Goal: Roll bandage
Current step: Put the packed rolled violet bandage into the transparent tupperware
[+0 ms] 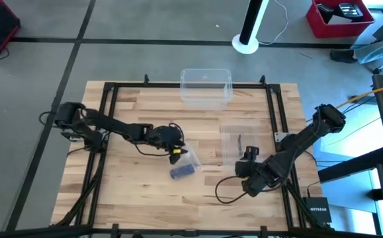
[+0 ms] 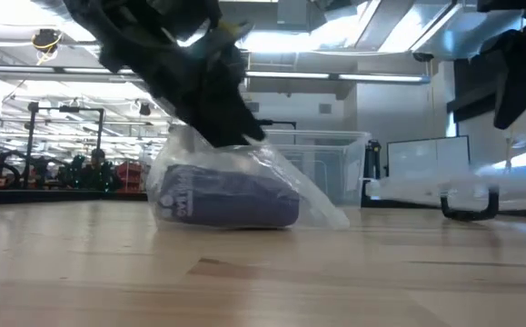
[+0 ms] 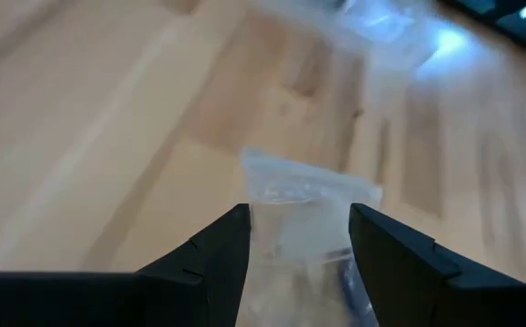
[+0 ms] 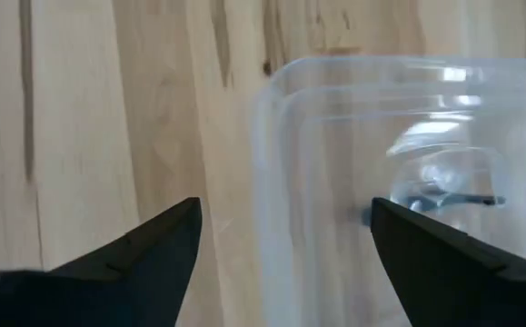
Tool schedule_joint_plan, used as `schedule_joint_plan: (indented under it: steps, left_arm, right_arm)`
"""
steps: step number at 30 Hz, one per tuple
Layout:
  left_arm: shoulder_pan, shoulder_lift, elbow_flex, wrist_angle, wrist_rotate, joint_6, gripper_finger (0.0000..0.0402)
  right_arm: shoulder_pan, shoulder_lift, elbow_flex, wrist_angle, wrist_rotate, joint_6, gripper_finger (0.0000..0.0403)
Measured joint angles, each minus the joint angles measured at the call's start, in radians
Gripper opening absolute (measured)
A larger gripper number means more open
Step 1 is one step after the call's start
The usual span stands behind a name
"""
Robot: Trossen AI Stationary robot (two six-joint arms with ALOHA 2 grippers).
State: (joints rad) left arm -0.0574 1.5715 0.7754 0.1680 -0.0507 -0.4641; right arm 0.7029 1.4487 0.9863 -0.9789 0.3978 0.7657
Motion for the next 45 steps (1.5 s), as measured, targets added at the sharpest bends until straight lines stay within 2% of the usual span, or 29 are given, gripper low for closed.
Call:
schedule_joint_plan:
  steps: [4, 7, 11, 14, 16, 19, 24, 28, 35, 43, 45]
  left_arm:
    - [-0.001, 0.066, 0.001, 0.118, 0.066, 0.001, 0.0178]
    - [-0.001, 0.092, 0.000, 0.140, 0.098, 0.016, 0.0157]
    - [-0.001, 0.110, 0.001, 0.144, 0.104, 0.039, 0.0093]
    - [-0.001, 0.110, 0.001, 0.146, 0.124, 0.075, 0.0031]
    - [-0.003, 0.108, 0.001, 0.151, 0.125, 0.087, 0.0009]
    - [-0.008, 0.106, 0.002, 0.170, 0.121, 0.108, 0.0007]
    - [-0.015, 0.106, 0.016, 0.165, 0.110, 0.142, 0.0001]
    - [-0.023, 0.093, 0.033, 0.156, 0.107, 0.178, 0.0001]
    - [-0.048, 0.035, 0.040, 0.151, 0.061, 0.236, 0.0000]
    - [-0.087, 0.023, 0.040, 0.158, 0.057, 0.284, 0.0000]
    - [-0.088, 0.023, 0.040, 0.160, 0.058, 0.290, 0.0000]
  right_arm:
    - [-0.003, 0.000, 0.000, 0.011, 0.042, -0.003, 0.0321]
    - [-0.003, 0.000, -0.001, 0.019, 0.075, -0.004, 0.0321]
    - [-0.003, 0.000, -0.029, 0.071, 0.109, -0.007, 0.0321]
    - [-0.003, 0.000, -0.078, 0.179, 0.171, -0.010, 0.0321]
    - [-0.003, 0.000, -0.121, 0.284, 0.209, -0.005, 0.0321]
    - [-0.033, 0.000, -0.203, 0.489, 0.204, 0.010, 0.0321]
    - [-0.097, 0.002, -0.346, 0.944, 0.161, -0.003, 0.0321]
    - [-0.149, 0.010, -0.398, 1.201, 0.123, -0.044, 0.0321]
    - [-0.208, 0.097, -0.403, 1.332, 0.038, -0.089, 0.0321]
    - [-0.208, 0.230, -0.402, 1.513, 0.047, -0.126, 0.0321]
    - [-0.208, 0.254, -0.402, 1.534, 0.091, -0.148, 0.0321]
